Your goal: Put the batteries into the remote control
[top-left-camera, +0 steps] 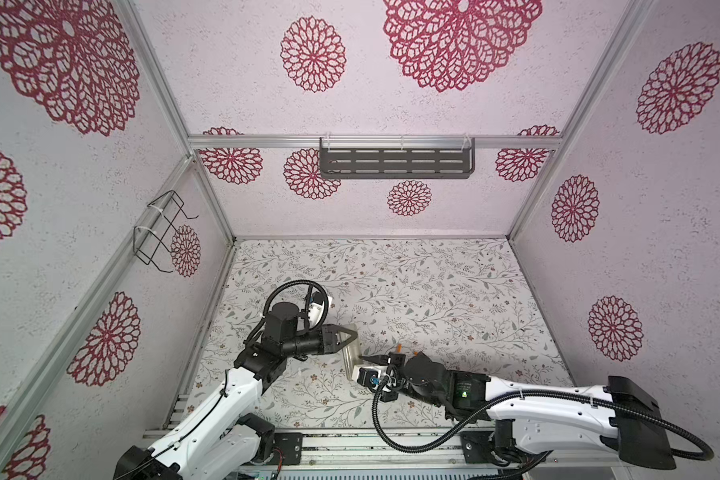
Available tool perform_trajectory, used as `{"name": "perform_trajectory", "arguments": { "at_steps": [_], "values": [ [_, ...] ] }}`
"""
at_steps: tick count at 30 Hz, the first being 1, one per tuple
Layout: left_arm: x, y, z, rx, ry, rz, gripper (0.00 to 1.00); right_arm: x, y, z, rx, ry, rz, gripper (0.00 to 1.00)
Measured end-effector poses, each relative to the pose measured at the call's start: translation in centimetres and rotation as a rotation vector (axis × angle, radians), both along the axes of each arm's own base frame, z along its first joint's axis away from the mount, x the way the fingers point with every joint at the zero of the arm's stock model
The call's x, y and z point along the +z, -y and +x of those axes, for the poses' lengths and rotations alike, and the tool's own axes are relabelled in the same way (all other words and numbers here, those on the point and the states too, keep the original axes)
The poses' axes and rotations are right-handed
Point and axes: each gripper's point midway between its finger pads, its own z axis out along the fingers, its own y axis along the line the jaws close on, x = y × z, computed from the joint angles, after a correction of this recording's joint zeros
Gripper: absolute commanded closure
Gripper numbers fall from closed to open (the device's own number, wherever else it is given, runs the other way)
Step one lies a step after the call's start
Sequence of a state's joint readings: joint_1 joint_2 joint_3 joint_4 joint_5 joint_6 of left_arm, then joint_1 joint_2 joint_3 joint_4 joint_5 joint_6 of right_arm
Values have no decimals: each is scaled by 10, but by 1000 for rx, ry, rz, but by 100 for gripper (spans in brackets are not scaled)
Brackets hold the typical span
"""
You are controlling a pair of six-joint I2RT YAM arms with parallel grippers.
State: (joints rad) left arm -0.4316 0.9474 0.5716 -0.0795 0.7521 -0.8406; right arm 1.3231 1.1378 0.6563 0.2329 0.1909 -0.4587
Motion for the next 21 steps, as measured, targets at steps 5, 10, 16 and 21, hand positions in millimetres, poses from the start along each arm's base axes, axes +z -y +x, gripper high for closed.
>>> {"name": "perform_trajectory", "arguments": {
  "at_steps": [5, 10, 16, 21],
  "values": [
    [-3, 1, -1, -7, -3, -5, 100, -3, -1, 0, -2, 21, -20, 60],
    [-5, 0, -3, -13, -13, -10, 100, -4, -4, 0, 0, 49, -47, 60],
    [-7, 1, -4, -21, -22, -14, 100, -5, -4, -1, 9, 89, -73, 61],
    [-8, 1, -2, -21, -31, -19, 100, -5, -6, 0, 7, 118, -92, 61]
  ]
}}
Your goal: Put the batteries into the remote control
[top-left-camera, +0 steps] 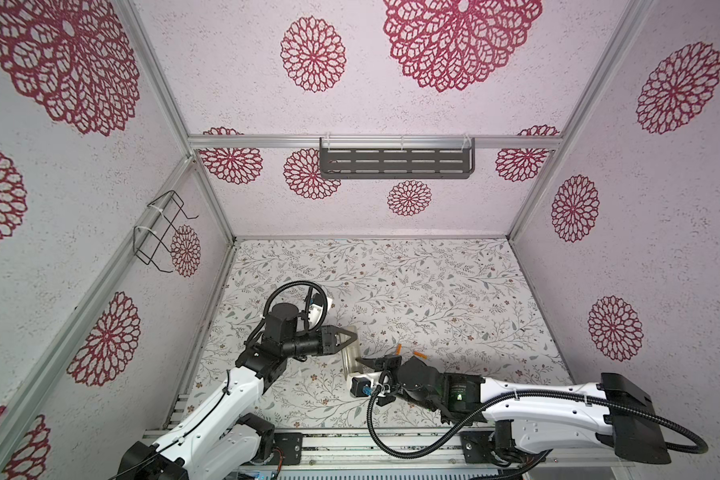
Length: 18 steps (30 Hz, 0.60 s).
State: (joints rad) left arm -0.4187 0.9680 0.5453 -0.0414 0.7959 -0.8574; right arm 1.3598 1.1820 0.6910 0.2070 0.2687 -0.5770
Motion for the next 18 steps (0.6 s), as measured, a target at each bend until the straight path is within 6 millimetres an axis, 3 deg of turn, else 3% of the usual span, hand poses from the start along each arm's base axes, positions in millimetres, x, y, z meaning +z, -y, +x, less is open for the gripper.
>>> {"name": "perform_trajectory", "arguments": {
  "at_steps": [18],
  "values": [
    [0, -3, 6, 25, 8, 5, 100, 0, -2, 6, -43, 29, -20, 65]
  ]
}}
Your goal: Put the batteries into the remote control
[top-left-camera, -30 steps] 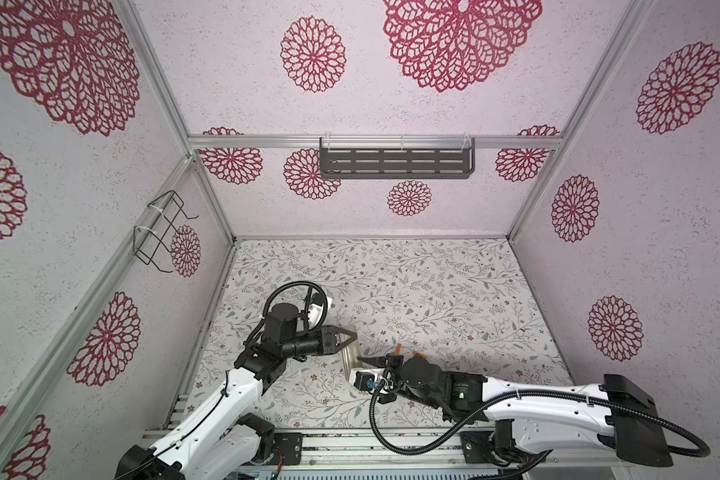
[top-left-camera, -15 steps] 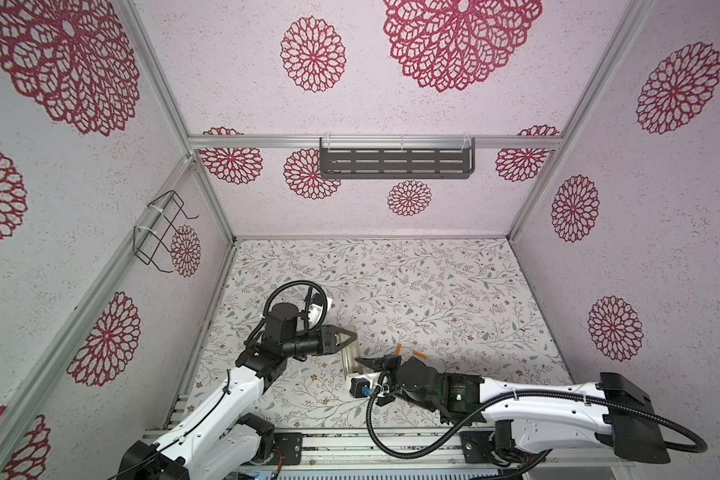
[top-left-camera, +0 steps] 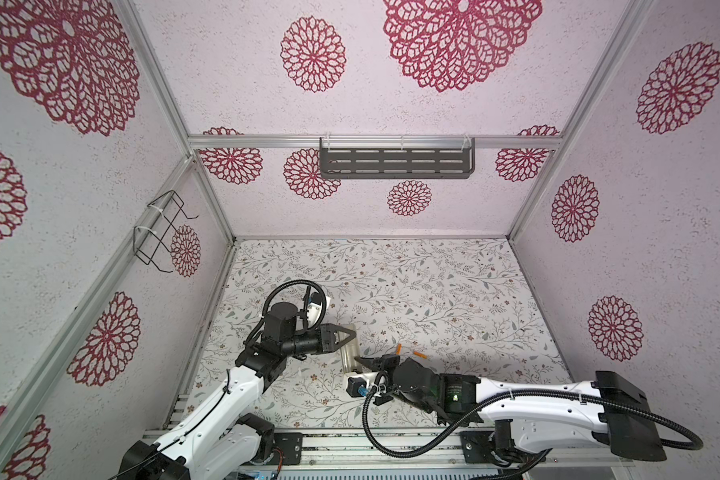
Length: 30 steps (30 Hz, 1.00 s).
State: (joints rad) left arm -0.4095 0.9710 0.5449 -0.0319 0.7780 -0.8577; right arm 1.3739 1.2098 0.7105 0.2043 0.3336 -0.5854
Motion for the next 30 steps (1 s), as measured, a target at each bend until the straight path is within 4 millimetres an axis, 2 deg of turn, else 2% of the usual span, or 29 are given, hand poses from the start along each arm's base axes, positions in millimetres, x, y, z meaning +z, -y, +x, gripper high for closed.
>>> {"name": "perform_trajectory", "arguments": {
  "at_steps": [10, 15, 21, 25, 30],
  "values": [
    [2, 0, 2, 7, 12, -1, 100, 2, 1, 1, -17, 19, 1, 66],
    [-1, 4, -8, -34, -25, -9, 100, 15, 1, 10, -65, 56, 44, 66],
    [-1, 5, -11, -51, -36, -15, 100, 19, 3, 14, -84, 75, 51, 66],
    [-1, 5, -12, -54, -38, -16, 100, 22, 3, 11, -69, 70, 62, 65],
    [0, 6, -14, -66, -41, -22, 100, 37, 9, -6, 13, 46, 119, 65]
  ]
}}
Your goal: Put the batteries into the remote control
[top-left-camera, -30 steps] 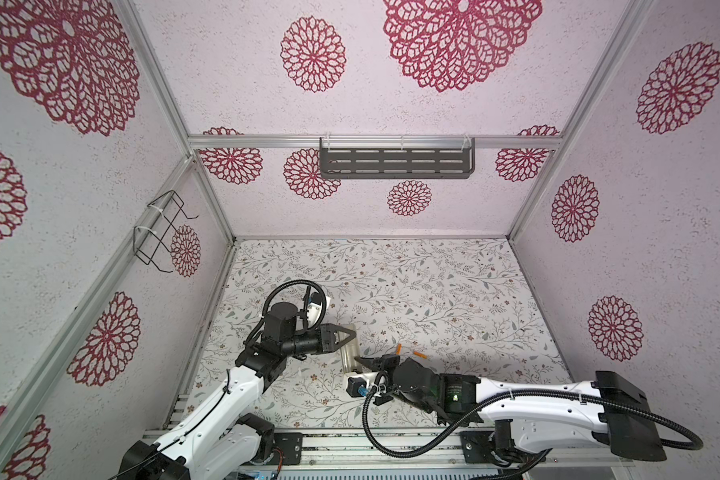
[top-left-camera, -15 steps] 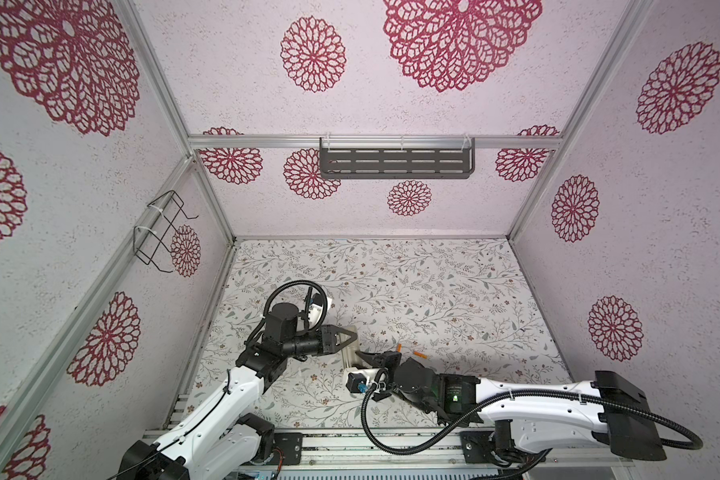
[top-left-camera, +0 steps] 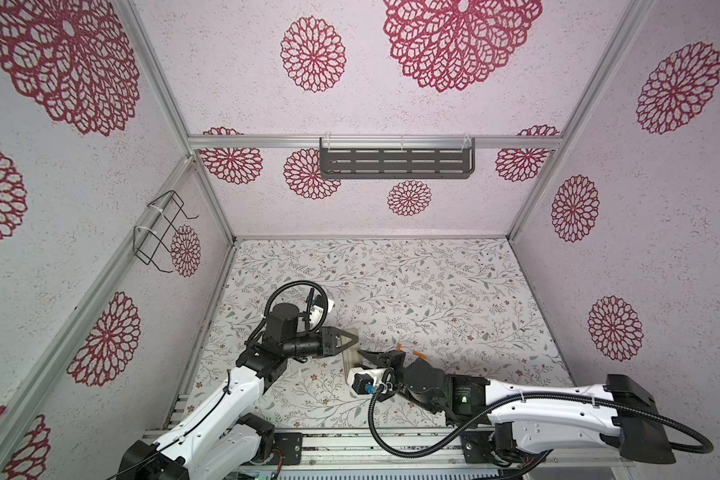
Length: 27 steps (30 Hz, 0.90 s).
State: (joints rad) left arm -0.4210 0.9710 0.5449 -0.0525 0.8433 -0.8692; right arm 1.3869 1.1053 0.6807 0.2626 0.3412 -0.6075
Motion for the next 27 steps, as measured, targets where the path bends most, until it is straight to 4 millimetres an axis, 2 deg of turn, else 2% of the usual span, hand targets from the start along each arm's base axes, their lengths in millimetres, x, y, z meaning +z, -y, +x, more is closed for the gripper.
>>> {"name": "perform_trajectory", "arguments": {
  "at_steps": [5, 14, 27],
  "values": [
    [2, 2, -3, -16, -10, -14, 100, 12, 3, -14, 74, -19, 39, 65],
    [8, 11, -14, -75, -20, -43, 100, -19, -1, -27, 153, -70, -65, 64],
    [8, 12, -16, -82, -24, -45, 100, -21, -2, -30, 169, -75, -76, 65]
  ]
}}
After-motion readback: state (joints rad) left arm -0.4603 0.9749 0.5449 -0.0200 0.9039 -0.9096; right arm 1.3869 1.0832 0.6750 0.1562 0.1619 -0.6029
